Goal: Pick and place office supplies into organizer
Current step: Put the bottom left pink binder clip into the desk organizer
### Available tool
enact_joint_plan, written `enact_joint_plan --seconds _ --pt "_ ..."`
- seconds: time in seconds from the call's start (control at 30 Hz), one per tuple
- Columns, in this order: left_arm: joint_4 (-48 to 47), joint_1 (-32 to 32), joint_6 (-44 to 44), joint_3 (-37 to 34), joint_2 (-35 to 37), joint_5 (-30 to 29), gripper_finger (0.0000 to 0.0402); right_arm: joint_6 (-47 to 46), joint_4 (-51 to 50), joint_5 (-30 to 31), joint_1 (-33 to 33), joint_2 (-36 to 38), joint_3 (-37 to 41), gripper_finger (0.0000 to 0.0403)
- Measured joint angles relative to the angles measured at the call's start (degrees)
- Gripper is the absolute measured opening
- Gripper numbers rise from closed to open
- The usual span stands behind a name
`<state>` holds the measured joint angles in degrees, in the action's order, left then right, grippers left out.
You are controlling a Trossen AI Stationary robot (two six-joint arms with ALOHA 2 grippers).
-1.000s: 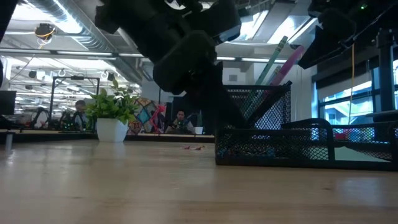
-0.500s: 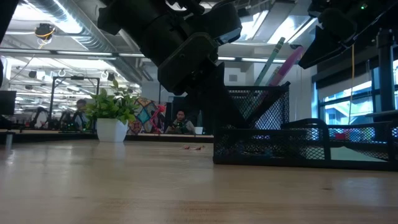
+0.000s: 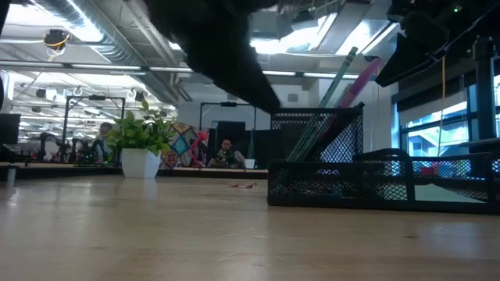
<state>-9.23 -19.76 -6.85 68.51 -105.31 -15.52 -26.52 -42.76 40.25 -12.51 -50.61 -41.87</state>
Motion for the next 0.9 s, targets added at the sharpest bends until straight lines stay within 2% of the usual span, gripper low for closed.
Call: enact_joint_plan --seconds 0.2,0.33,0.4,0.5,0.63,0.83,0.9 --pt "-13.2 -0.8 -6.3 0.0 7.0 -0.3 0.0119 0.0 0.0 0.0 0.0 0.0 0.0 0.0268" --pt "-21.2 1.1 -10.7 0.0 10.9 -6.1 0.0122 0.0 0.0 0.0 0.0 0.0 0.0 0.0268" --pt "-24.2 2.6 -7.7 0.0 12.3 -8.1 0.0123 0.2 0.0 0.0 0.0 0.0 0.0 0.0268" --pt "-24.4 5.7 -4.2 0.0 13.3 -6.1 0.0123 1.3 0.0 0.0 0.0 0.0 0.0 0.0268" --pt "-24.4 12.0 -4.4 0.0 13.5 -1.0 0.0123 1.5 0.0 0.0 0.0 0.0 0.0 0.0268" --pt "-23.1 21.8 -18.8 0.0 12.3 -2.6 0.0123 1.5 0.0 0.0 0.0 0.0 0.0 0.0268" --pt "-23.2 24.3 -21.1 0.0 11.6 -2.8 0.0123 1.9 0.1 0.5 0.0 0.0 0.0 0.0268"
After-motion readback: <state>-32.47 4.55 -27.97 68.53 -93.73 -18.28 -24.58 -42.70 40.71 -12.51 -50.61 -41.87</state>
